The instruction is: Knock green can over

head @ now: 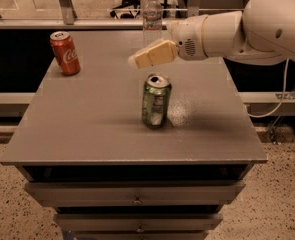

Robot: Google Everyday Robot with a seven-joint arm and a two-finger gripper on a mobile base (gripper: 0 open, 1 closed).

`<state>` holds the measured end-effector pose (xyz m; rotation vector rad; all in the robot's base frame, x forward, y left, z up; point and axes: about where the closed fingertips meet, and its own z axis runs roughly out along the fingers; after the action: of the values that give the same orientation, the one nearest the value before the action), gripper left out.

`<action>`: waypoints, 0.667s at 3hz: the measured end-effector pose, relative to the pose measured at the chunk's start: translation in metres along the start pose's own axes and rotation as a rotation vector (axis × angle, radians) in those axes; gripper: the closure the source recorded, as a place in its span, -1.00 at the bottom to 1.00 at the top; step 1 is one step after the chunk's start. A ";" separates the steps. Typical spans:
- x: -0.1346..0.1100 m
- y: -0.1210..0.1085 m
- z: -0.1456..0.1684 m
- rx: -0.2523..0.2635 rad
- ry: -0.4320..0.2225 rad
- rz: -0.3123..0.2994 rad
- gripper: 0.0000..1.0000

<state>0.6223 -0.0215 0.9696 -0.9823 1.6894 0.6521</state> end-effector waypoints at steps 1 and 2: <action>0.007 -0.008 -0.047 0.005 0.015 0.017 -1.00; 0.023 -0.004 -0.084 -0.026 0.040 0.034 -1.00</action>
Offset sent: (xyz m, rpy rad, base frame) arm -0.0730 -0.1236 -0.0025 -0.0242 0.1033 0.0311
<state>0.5803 -0.0975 0.9747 -0.9924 1.7400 0.6820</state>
